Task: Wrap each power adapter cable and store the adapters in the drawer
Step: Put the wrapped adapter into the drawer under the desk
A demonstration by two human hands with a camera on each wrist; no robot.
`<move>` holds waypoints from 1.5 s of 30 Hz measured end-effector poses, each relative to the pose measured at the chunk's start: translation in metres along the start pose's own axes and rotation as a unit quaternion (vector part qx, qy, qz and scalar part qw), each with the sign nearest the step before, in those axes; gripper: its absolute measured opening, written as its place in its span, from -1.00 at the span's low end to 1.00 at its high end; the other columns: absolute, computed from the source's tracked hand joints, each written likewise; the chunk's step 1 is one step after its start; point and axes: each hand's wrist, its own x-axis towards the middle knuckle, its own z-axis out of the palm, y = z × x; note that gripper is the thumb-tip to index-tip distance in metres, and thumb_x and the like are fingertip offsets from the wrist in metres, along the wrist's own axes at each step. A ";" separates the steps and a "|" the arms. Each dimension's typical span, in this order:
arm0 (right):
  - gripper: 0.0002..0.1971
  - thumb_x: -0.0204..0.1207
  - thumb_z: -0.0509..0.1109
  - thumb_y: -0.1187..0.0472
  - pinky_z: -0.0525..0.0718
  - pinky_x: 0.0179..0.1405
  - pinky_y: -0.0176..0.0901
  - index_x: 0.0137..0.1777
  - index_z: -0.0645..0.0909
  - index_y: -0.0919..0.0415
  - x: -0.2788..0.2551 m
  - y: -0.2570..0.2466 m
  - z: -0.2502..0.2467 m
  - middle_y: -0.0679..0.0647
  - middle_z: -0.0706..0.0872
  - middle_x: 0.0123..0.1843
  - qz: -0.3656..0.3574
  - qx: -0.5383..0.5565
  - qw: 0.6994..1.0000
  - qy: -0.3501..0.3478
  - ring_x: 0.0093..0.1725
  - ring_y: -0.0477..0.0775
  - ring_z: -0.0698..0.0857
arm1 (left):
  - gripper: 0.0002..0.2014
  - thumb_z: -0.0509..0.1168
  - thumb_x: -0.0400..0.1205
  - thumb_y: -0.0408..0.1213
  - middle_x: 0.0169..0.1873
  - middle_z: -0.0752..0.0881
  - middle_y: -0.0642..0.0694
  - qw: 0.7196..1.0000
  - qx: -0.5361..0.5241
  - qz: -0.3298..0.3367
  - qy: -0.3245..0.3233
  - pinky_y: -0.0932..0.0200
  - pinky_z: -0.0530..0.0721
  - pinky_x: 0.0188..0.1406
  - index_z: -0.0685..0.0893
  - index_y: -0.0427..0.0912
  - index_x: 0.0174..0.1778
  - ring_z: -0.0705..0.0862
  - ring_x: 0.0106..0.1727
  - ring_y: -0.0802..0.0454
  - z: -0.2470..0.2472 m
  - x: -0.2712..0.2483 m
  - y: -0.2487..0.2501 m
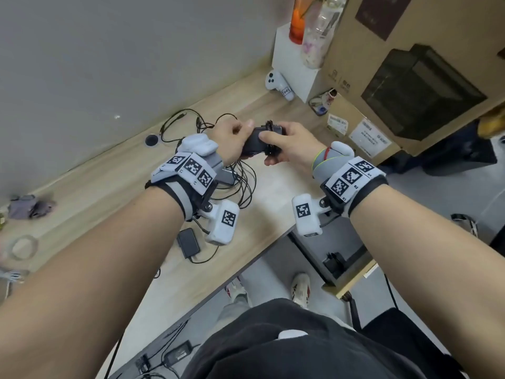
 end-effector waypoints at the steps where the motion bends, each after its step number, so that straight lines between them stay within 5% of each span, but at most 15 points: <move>1: -0.96 0.62 0.38 0.35 0.79 -0.31 -0.12 0.02 0.61 0.30 -0.001 0.007 -0.007 0.24 0.60 -0.06 0.007 0.012 1.000 0.000 -0.33 0.04 0.64 | -0.66 0.22 0.76 -0.11 -0.23 0.73 -0.26 1.000 0.016 -0.005 -0.001 0.17 0.75 -0.44 0.72 -0.35 0.04 0.75 -0.39 -0.09 0.008 -0.001 -0.002; 6: -0.63 0.48 0.48 0.48 0.83 -0.13 -0.06 0.27 0.56 0.29 -0.020 0.055 -0.058 0.24 0.65 0.07 0.048 -0.005 0.999 -0.003 -0.07 0.14 0.71 | -0.76 0.26 0.73 -0.19 -0.16 0.72 -0.15 0.996 0.061 -0.069 -0.011 0.25 0.72 -0.46 0.75 -0.23 0.17 0.68 -0.30 -0.03 0.077 -0.010 -0.008; 10: -0.63 0.45 0.53 0.42 0.83 -0.20 -0.03 0.18 0.51 0.21 -0.037 0.098 -0.097 0.24 0.64 0.08 0.090 -0.032 0.995 0.036 -0.08 0.18 0.74 | -0.83 0.30 0.71 -0.27 -0.11 0.69 -0.21 0.989 0.029 -0.138 -0.050 -0.12 0.79 -0.15 0.74 -0.23 0.11 0.69 -0.25 -0.10 0.135 -0.019 -0.018; 14: -0.71 0.45 0.53 0.41 0.83 -0.28 -0.04 0.10 0.57 0.21 -0.057 0.154 -0.146 0.18 0.67 0.00 0.129 -0.067 0.989 0.025 -0.10 0.14 0.73 | -0.83 0.30 0.69 -0.35 -0.14 0.68 -0.20 0.980 0.025 -0.183 -0.074 0.06 0.77 -0.28 0.73 -0.24 0.15 0.65 -0.42 0.10 0.203 -0.031 -0.037; 18: -0.77 0.46 0.54 0.32 0.84 -0.09 0.09 0.06 0.62 0.12 -0.077 0.205 -0.194 0.17 0.73 0.02 0.161 -0.111 0.980 0.030 -0.03 0.17 0.77 | -0.73 0.28 0.70 -0.39 -0.09 0.69 -0.20 0.966 0.021 -0.234 -0.105 0.05 0.74 -0.15 0.66 -0.28 0.31 0.65 -0.27 -0.01 0.275 -0.041 -0.056; 23: -0.59 0.34 0.57 -0.05 0.74 0.14 0.12 0.16 0.63 0.02 -0.085 0.269 -0.231 0.07 0.78 0.03 0.200 -0.282 0.938 0.003 -0.01 0.13 0.79 | -0.64 0.27 0.69 -0.40 0.22 0.72 -0.25 0.946 0.049 -0.268 -0.178 0.03 0.67 0.28 0.61 -0.24 0.43 0.71 0.19 -0.16 0.337 -0.047 -0.090; 26: -0.50 0.43 0.57 0.02 0.62 0.30 -0.04 0.35 0.60 0.10 -0.081 0.303 -0.245 0.07 0.75 0.19 0.218 -0.310 0.925 -0.004 0.16 0.11 0.72 | -0.65 0.31 0.66 -0.42 0.18 0.74 -0.27 0.940 0.041 -0.279 -0.192 0.15 0.63 0.14 0.66 -0.22 0.38 0.73 0.18 -0.21 0.364 -0.047 -0.114; 30: -0.39 0.48 0.55 0.09 0.52 0.36 -0.15 0.51 0.48 0.13 -0.071 0.355 -0.261 0.07 0.68 0.37 0.243 -0.346 0.906 -0.008 0.33 0.12 0.66 | -0.72 0.26 0.67 -0.46 -0.17 0.74 -0.04 0.926 0.055 -0.282 -0.246 0.22 0.65 -0.01 0.75 -0.12 0.21 0.63 -0.15 0.02 0.399 -0.042 -0.155; 32: -0.39 0.48 0.55 0.09 0.53 0.33 -0.14 0.52 0.47 0.11 -0.070 0.372 -0.263 0.07 0.67 0.37 0.256 -0.368 0.894 -0.014 0.34 0.14 0.65 | -0.78 0.21 0.70 -0.50 -0.32 0.73 -0.01 0.914 0.043 -0.304 -0.264 0.35 0.67 -0.23 0.72 -0.19 0.10 0.62 -0.28 0.09 0.411 -0.042 -0.168; 35: -0.41 0.48 0.54 0.11 0.55 0.23 -0.15 0.50 0.48 0.12 -0.059 0.402 -0.273 0.12 0.66 0.36 0.268 -0.397 0.878 -0.010 0.31 0.18 0.65 | -0.71 0.24 0.70 -0.37 0.15 0.76 -0.21 0.914 0.140 -0.268 -0.271 0.13 0.68 0.14 0.69 -0.22 0.32 0.62 -0.06 0.07 0.435 -0.042 -0.198; 37: -0.41 0.49 0.53 0.11 0.57 0.16 -0.15 0.51 0.48 0.13 -0.055 0.416 -0.277 0.15 0.64 0.37 0.276 -0.424 0.862 -0.017 0.28 0.20 0.67 | -0.68 0.25 0.69 -0.32 0.28 0.71 -0.23 0.911 0.177 -0.263 -0.262 0.06 0.64 0.18 0.68 -0.23 0.35 0.57 0.00 0.01 0.443 -0.044 -0.216; 45: -0.42 0.53 0.45 0.12 0.59 0.22 -0.04 0.54 0.43 0.20 -0.035 0.466 -0.293 0.20 0.59 0.41 0.296 -0.505 0.809 -0.051 0.33 0.28 0.63 | -0.67 0.30 0.65 -0.27 -0.08 0.64 -0.13 0.886 0.237 -0.306 -0.256 -0.03 0.74 0.09 0.68 -0.31 0.30 0.63 -0.09 -0.08 0.460 -0.047 -0.278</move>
